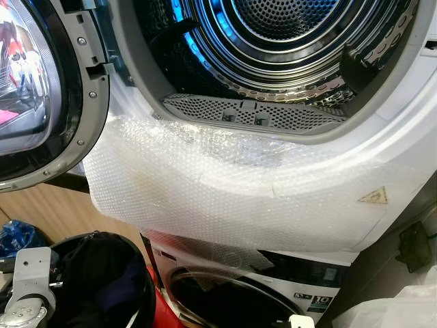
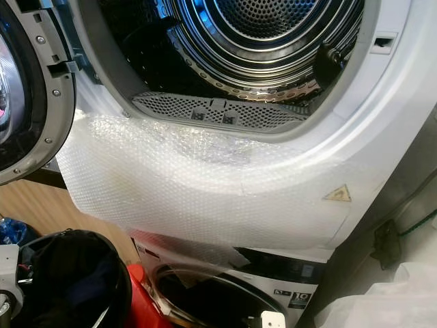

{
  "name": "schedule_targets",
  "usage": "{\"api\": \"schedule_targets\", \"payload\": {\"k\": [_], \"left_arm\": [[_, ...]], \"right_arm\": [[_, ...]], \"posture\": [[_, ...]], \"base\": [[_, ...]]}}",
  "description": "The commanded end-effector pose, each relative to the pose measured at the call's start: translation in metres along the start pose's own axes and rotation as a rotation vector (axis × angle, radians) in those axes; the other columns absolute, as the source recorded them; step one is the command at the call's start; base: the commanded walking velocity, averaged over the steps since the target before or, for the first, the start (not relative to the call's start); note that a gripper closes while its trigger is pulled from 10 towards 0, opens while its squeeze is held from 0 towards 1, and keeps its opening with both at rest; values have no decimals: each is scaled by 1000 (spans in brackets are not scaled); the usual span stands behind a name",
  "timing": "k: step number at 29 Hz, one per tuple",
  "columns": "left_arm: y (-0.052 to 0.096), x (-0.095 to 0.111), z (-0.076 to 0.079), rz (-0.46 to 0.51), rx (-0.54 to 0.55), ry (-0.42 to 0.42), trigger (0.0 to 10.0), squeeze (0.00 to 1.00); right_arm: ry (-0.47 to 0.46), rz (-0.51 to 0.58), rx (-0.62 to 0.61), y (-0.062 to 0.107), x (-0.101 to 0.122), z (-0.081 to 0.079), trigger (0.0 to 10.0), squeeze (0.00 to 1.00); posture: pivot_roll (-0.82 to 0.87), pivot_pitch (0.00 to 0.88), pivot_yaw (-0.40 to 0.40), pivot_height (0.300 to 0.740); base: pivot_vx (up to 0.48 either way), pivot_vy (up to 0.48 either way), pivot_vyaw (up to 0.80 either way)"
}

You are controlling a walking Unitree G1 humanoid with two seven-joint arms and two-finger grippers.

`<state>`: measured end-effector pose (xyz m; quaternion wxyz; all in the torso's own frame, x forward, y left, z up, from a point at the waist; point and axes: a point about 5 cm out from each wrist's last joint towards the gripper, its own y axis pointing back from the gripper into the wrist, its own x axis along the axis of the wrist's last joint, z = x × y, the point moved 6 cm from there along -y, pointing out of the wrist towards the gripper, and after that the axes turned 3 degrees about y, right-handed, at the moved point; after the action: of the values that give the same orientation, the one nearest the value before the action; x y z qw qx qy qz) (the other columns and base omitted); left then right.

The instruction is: Clothes washing

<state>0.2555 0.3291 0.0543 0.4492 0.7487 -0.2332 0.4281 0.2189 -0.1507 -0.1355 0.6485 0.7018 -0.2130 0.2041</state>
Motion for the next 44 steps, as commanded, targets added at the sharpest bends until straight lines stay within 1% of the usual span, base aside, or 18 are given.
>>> {"api": "schedule_targets", "payload": {"k": [1,7,11,21,23,24,26,32,34,37,38,40,41,43,44], "left_arm": [[-2,-4,2,-18,-20,-11,0,0],[-2,-2,3,-12,-23,-11,0,0],[-2,-2,6,-15,-33,-17,0,0],[-1,-3,11,-12,-51,-17,0,0],[-1,-1,11,-2,-54,-13,0,0],[-1,4,13,21,-58,-11,0,0],[0,7,13,35,-53,-4,0,0],[2,14,9,74,-10,22,0,0],[5,17,4,102,28,53,0,0],[11,24,1,155,61,73,0,0],[17,31,-3,209,94,75,0,0],[22,38,-6,264,117,87,0,0],[30,45,-7,322,132,60,0,0],[32,47,-7,341,139,50,0,0],[40,54,-11,393,174,51,0,0]], "right_arm": [[2,-3,5,0,0,-2,10000,0],[5,-2,8,0,0,-3,10000,0],[5,2,13,-1,2,-5,10000,0],[1,-5,8,0,-1,-3,10000,0],[0,-4,7,0,-1,-3,10000,0],[-1,-3,8,0,0,-3,10000,0],[-1,-2,9,0,0,-4,10000,0],[-1,-1,14,-1,1,-6,10000,0],[-1,-1,17,-1,1,-6,10000,0],[-2,-1,19,-1,1,-7,10000,0],[-1,-1,20,-1,1,-7,10000,0],[-1,-2,20,-1,1,-7,10000,0],[-1,-2,21,-1,1,-7,10000,0],[-1,-2,21,-1,1,-7,10000,0],[-2,-3,23,-1,0,-8,10000,0]], "posture": [[199,0,63,740],[200,0,64,740],[198,0,66,740],[195,0,67,740],[194,0,68,740],[194,0,68,740],[194,0,68,740],[195,0,68,740],[197,0,68,740],[197,0,70,740],[197,0,70,740],[197,0,71,740],[200,0,70,740],[200,0,71,740],[199,0,72,740]], "base": [[0,0,0],[0,0,0],[0,0,0],[0,0,0],[0,0,0],[0,0,0],[0,0,0],[0,0,0],[0,0,0],[0,0,0],[0,0,0],[0,0,0],[0,0,0],[0,0,0],[0,0,0]]}}
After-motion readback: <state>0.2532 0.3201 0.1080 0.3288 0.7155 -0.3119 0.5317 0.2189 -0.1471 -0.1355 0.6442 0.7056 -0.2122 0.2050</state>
